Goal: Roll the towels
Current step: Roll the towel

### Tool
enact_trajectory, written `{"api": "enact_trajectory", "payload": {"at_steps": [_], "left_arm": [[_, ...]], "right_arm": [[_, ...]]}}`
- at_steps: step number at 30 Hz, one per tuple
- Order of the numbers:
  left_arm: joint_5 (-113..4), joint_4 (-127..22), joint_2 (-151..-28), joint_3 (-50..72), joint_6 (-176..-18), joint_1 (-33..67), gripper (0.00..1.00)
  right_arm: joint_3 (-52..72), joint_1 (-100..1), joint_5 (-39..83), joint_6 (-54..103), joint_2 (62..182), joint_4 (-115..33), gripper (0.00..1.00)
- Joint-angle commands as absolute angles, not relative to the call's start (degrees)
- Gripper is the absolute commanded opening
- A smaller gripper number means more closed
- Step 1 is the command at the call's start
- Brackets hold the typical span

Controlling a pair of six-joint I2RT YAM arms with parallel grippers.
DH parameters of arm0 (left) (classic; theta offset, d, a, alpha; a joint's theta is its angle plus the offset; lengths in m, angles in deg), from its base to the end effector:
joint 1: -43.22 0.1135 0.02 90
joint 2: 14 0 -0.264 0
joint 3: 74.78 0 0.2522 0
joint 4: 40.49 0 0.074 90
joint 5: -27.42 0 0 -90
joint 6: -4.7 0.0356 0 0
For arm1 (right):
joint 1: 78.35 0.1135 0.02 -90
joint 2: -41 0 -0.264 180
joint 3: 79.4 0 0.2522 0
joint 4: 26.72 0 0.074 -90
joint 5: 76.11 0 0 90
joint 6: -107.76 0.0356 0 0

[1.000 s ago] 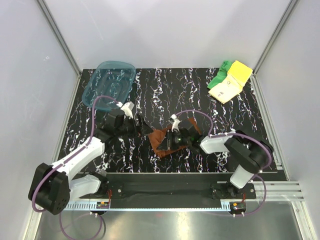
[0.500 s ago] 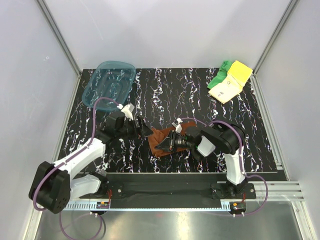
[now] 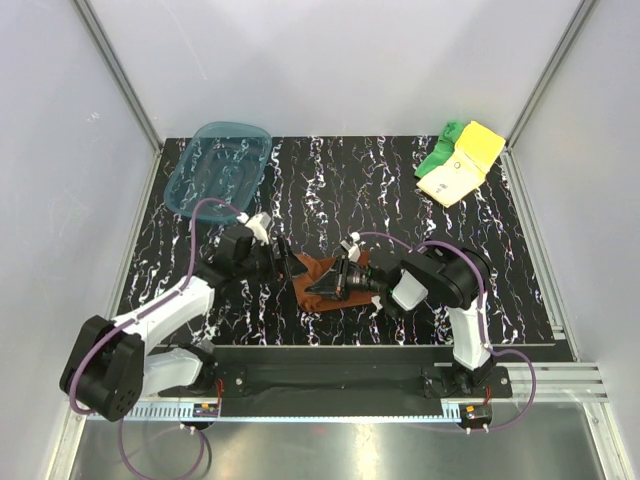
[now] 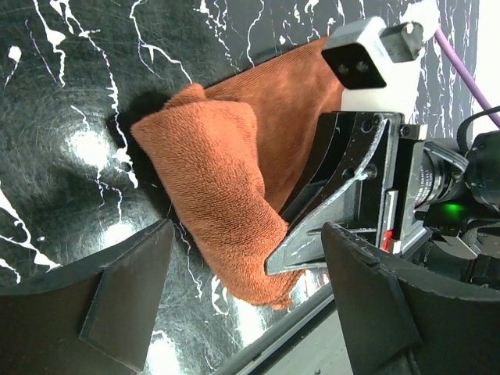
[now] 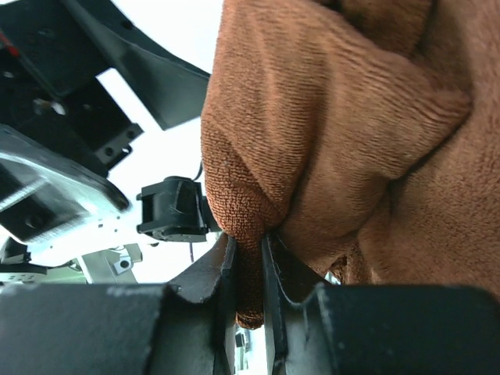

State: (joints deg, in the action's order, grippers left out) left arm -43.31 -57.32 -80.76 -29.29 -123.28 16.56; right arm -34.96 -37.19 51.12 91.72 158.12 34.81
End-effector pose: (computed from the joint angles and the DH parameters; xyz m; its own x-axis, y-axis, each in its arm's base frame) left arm 0.2052 -0.1162 0.1982 -0.8381 -0.2292 -0.4950 0.1775 0.7435 -0.6448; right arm 0.2236 0.2241 0.0879 -0.9734 0.1655 -0.1587 -0.1284 0.1800 0.9753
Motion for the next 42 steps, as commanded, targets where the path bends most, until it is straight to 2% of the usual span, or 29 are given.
{"api": "enact_trajectory", "payload": {"at_steps": [1, 6, 14, 16, 20, 21, 24, 30, 33, 35, 37, 38, 40, 41, 42], "left_arm": [[-42.89, -52.14, -81.58, -29.99, -123.62, 15.71, 0.82], [-43.68, -48.63, -86.33, -29.99, -124.59, 14.57, 0.81], [-44.47, -48.43, -94.50, -26.40, -124.50, 13.51, 0.67], [-45.61, -50.81, -95.12, -25.16, -123.80, 13.42, 0.67], [-49.91, -58.09, -92.23, -23.75, -122.48, 12.98, 0.77], [-51.49, -58.90, -91.53, -23.75, -122.57, 12.89, 0.85], [-51.69, -60.40, -90.20, -24.62, -123.71, 12.89, 0.95], [-50.63, -54.78, -91.34, -28.32, -126.87, 12.37, 0.93], [-50.89, -54.42, -93.35, -27.18, -126.70, 11.75, 0.88], [-51.24, -54.42, -94.50, -25.61, -125.83, 11.49, 0.79], [-51.85, -55.82, -95.74, -23.94, -125.12, 11.22, 0.67], [-52.38, -56.44, -95.91, -23.49, -124.51, 11.14, 0.55], [-52.73, -57.32, -95.83, -22.79, -124.06, 11.14, 0.47], [-53.08, -58.28, -95.65, -22.52, -123.45, 11.14, 0.39], [-53.35, -59.07, -95.65, -22.34, -123.01, 11.05, 0.37]], "right_arm": [[-32.33, -36.43, 52.91, 92.38, 157.54, 49.52, 0.16], [-33.29, -36.52, 53.26, 92.03, 157.19, 49.52, 0.16], [-34.87, -36.25, 54.23, 90.54, 155.34, 49.52, 0.16], [-35.40, -36.25, 53.97, 90.10, 154.90, 49.52, 0.16], [-36.10, -36.25, 53.27, 89.66, 155.25, 49.61, 0.16], [-36.28, -36.25, 53.09, 89.22, 155.34, 49.61, 0.15], [-36.28, -36.17, 52.47, 88.78, 154.73, 49.61, 0.15], [-34.88, -35.82, 52.30, 88.69, 153.76, 49.61, 0.15], [-34.26, -35.29, 52.65, 88.52, 154.02, 49.61, 0.15], [-34.09, -34.85, 52.74, 88.34, 154.11, 49.61, 0.15], [-34.17, -34.59, 52.56, 88.25, 154.37, 49.61, 0.15], [-34.52, -34.67, 52.47, 88.17, 154.29, 49.61, 0.15], [-35.05, -34.76, 52.12, 87.99, 154.11, 49.52, 0.16], [-35.40, -34.67, 52.03, 87.81, 153.94, 49.52, 0.18], [-35.75, -34.67, 51.77, 87.90, 153.94, 49.52, 0.21]]}}
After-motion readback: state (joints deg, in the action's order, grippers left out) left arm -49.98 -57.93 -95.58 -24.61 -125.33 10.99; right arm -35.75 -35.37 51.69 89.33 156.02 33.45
